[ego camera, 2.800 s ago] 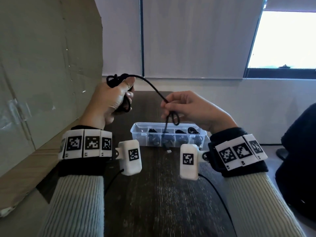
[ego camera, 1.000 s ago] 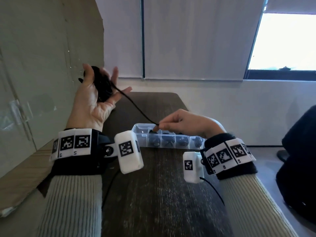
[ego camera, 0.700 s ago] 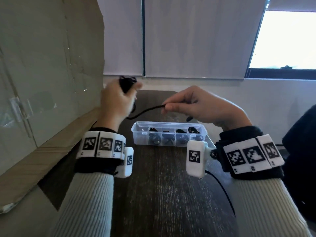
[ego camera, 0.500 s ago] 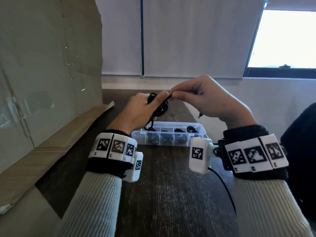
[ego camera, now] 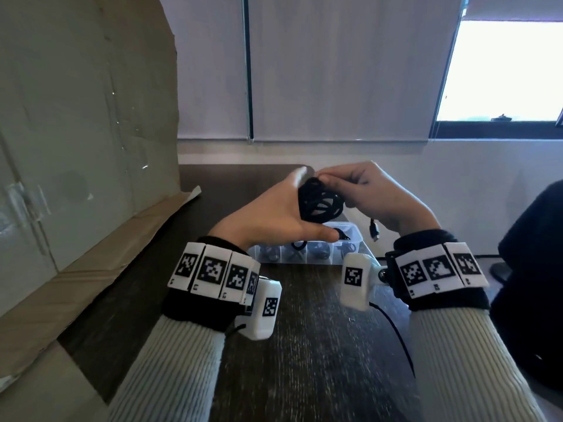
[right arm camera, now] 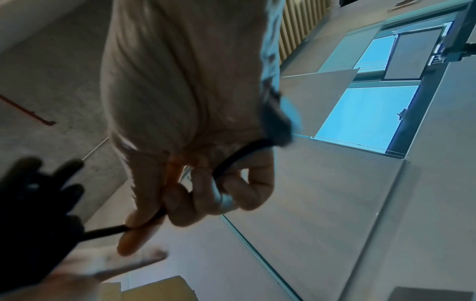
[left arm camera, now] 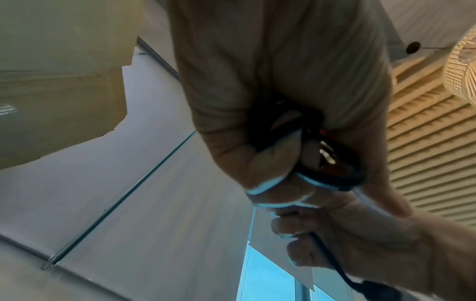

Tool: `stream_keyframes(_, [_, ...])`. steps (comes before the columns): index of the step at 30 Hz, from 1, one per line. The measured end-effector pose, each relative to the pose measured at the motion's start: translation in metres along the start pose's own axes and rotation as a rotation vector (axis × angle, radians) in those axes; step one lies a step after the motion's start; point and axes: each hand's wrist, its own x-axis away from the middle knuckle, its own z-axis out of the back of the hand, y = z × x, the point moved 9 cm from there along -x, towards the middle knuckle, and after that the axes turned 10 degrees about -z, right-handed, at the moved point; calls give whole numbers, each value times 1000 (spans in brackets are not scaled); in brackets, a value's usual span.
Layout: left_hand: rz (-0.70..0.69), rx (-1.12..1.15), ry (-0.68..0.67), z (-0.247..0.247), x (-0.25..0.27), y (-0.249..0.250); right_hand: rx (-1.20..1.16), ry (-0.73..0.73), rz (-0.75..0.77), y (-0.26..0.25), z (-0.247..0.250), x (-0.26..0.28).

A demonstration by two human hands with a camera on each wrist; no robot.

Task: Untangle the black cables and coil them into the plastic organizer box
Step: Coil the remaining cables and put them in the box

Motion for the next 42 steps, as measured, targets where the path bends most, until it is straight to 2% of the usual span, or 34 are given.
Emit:
stream_keyframes(3, [88, 28, 18, 7, 1, -13, -70, -119, -153, 5, -14, 3])
stream_keyframes(5, [116, 55, 28, 9, 2, -20, -155, -180, -191, -2, -26, 4])
stream_keyframes(10, [44, 154, 86, 13, -5, -25, 133, -28, 48, -28, -41, -8])
stream_keyframes(14, [-20, 125, 102, 20, -7, -26, 76, 1, 88, -31, -41, -10])
stream_keyframes(18, [-113, -50, 140, 27, -4, -14, 32, 9, 121, -37, -36, -6])
stream_keyframes(21, [-73, -227, 178, 33, 2, -6, 35, 64, 123, -39, -29, -5])
stream_keyframes(25, [-46, -216, 120, 26, 4, 0, 24, 70, 106, -32, -27, -7])
stream_keyframes(28, [-67, -32, 41, 20, 8, 3, -75, 2, 77, -27, -30, -7])
stream_keyframes(30, [-71, 132, -5, 19, 12, 5, -214, -54, 1, -21, -30, -6])
stream_keyframes(33, [-93, 305, 8, 21, 15, 10, -312, -42, -96, -8, -21, -8])
stream_keyframes(35, [-106, 410, 34, 21, 15, 13, -340, -71, -90, -4, -20, -9])
stream_keyframes(38, [-138, 502, 108, 27, 11, 12, -312, -125, -10, -8, -25, -5])
stream_keyframes(42, [-92, 548, 239, 44, 12, 0, -44, -43, -11, -7, -31, -9])
